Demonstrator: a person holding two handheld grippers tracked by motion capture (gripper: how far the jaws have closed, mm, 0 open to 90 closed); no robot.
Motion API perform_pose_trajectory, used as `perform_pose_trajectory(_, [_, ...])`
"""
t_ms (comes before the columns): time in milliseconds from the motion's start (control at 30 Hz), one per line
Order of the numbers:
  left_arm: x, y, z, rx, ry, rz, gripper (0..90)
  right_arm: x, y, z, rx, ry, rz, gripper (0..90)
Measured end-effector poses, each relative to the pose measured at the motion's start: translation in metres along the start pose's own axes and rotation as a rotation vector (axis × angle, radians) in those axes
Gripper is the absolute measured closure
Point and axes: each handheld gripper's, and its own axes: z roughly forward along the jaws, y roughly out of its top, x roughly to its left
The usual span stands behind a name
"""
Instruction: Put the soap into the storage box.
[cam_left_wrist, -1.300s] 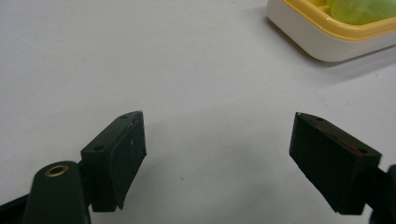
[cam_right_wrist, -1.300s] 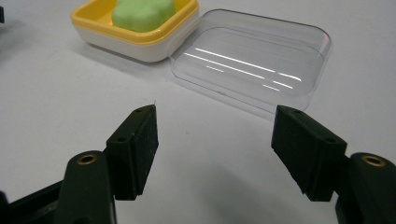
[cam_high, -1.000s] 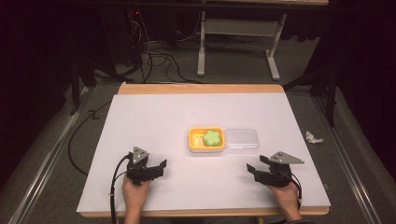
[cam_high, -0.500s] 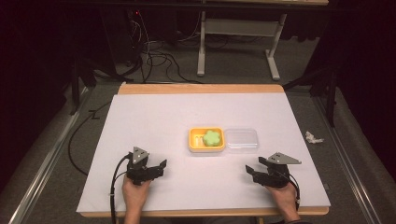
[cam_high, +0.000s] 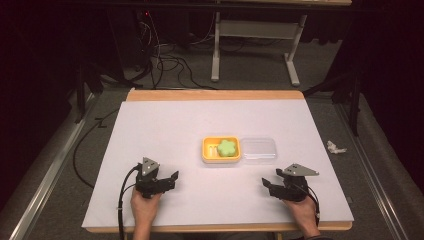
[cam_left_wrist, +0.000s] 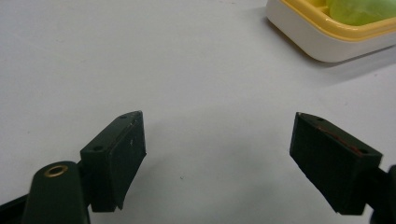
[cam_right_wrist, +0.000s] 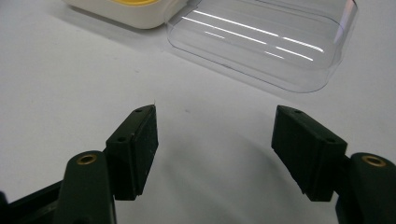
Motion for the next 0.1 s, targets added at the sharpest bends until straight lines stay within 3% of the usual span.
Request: perform_pose_trajectory(100, [-0.0001,0.0001,0.0001,-0.002,-0.001,-0.004,19.0,0.0003,0.0001,0.0002,0.002,-0.001,-0.002,32.2])
